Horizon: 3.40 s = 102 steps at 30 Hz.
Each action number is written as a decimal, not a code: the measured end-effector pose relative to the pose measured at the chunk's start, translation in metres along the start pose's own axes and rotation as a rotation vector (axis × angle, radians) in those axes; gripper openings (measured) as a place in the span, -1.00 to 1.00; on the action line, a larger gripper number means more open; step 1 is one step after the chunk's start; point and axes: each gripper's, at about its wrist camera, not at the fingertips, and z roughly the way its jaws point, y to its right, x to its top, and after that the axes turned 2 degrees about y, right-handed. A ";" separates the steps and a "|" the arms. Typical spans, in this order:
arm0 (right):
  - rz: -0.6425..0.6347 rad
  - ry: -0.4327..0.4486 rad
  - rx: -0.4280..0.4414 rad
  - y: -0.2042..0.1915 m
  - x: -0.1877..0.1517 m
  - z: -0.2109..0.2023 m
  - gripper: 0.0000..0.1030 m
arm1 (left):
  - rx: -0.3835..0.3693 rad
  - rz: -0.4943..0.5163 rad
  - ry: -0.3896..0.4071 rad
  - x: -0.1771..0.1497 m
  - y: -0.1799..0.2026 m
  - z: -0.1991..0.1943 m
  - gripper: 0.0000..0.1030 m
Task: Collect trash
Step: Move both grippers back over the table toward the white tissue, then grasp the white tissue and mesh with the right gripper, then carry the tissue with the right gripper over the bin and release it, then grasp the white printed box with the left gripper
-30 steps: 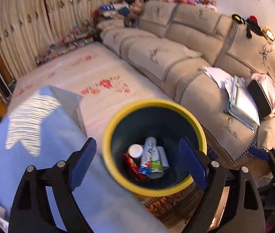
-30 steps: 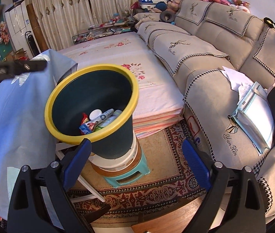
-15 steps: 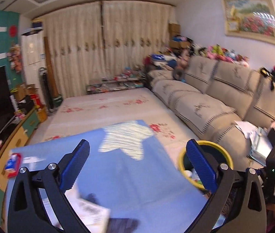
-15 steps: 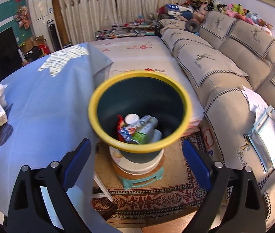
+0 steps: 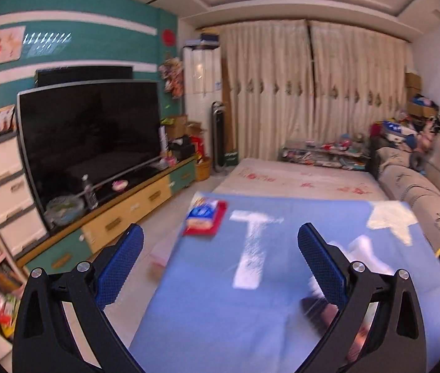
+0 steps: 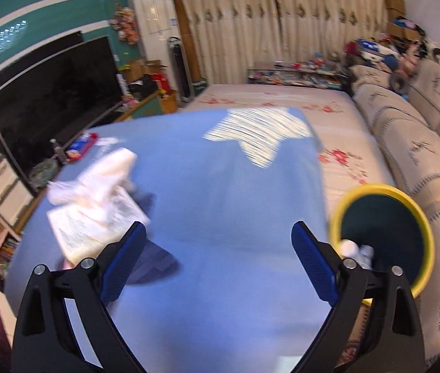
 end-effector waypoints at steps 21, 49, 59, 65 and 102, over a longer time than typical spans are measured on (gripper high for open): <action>-0.017 -0.180 0.185 -0.109 0.032 0.102 0.05 | 0.021 -0.031 -0.080 -0.063 0.002 0.084 0.90; 0.045 0.119 -0.038 -0.001 0.091 -0.015 -0.86 | -0.003 -0.024 -0.042 -0.061 0.014 0.064 0.90; 0.287 0.010 -0.323 0.167 0.024 -0.005 -0.86 | -0.119 -0.025 0.019 -0.032 0.026 0.009 0.90; 0.383 -0.075 -0.400 0.232 -0.009 0.022 -0.82 | -0.319 0.000 0.006 -0.018 0.051 -0.029 0.90; 0.398 -0.035 -0.339 0.221 -0.041 0.022 0.33 | -0.676 0.522 -0.211 -0.056 0.202 -0.033 0.90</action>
